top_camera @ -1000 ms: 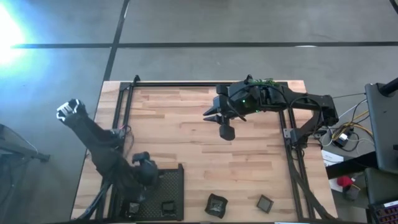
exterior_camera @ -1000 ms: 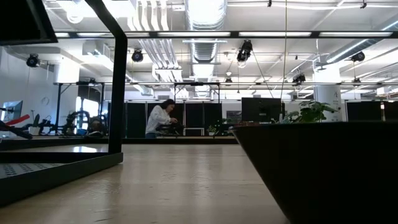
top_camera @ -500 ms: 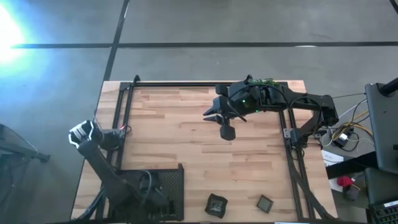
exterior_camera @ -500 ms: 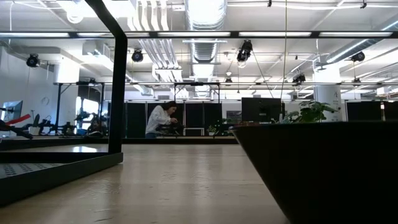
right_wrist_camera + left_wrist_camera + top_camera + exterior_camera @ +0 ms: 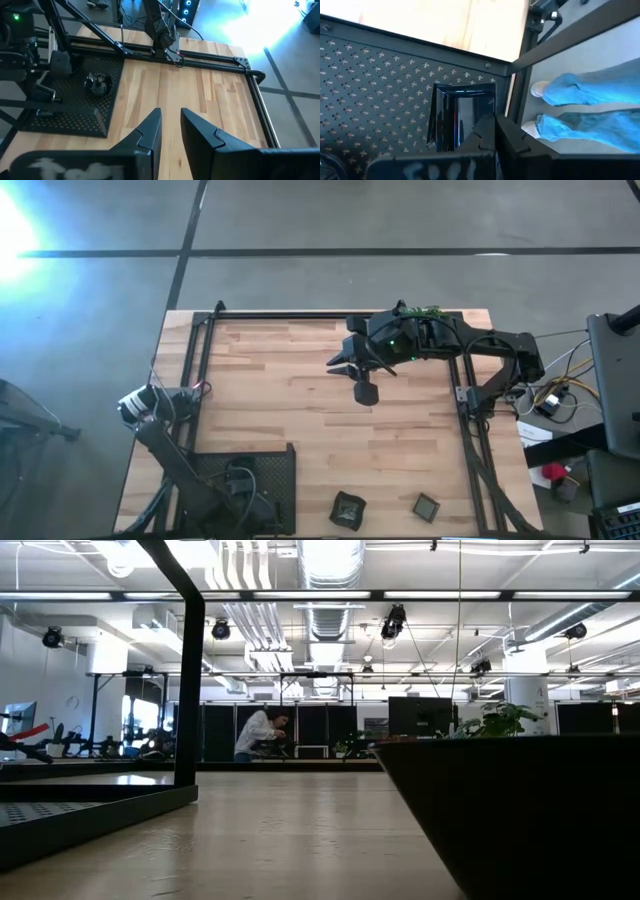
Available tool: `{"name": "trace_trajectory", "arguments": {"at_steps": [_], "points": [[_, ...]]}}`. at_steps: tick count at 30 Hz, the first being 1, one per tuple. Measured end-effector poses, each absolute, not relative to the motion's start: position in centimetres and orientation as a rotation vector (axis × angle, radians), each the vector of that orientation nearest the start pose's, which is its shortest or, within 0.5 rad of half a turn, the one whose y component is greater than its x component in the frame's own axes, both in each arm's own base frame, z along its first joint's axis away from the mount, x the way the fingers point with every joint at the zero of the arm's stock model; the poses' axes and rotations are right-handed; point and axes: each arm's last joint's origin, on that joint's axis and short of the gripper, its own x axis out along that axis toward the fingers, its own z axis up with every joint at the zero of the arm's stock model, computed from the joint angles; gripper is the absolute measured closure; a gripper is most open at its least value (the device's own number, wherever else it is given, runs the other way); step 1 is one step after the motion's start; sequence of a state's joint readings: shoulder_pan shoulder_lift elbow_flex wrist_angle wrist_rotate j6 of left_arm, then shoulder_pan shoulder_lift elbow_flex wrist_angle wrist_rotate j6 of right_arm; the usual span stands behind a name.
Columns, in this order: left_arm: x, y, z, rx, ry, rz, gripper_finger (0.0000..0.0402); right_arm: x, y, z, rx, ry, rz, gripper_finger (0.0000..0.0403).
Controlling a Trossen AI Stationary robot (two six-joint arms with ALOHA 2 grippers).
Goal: Pick & Place Mini shaped plates
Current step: Stack the black square plate on the black square plate on the shelf
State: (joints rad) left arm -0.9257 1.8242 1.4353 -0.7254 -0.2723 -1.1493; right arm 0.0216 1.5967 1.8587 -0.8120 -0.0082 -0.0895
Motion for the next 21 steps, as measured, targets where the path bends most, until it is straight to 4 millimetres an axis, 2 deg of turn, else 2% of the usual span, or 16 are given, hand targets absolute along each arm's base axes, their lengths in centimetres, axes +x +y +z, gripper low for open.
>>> {"name": "trace_trajectory", "arguments": {"at_steps": [21], "points": [[23.9,-30.3,21.8,-0.326,1.096,0.009,0.0401,33.0,0.7,43.8,-0.091,0.548,0.053,0.0339]]}}
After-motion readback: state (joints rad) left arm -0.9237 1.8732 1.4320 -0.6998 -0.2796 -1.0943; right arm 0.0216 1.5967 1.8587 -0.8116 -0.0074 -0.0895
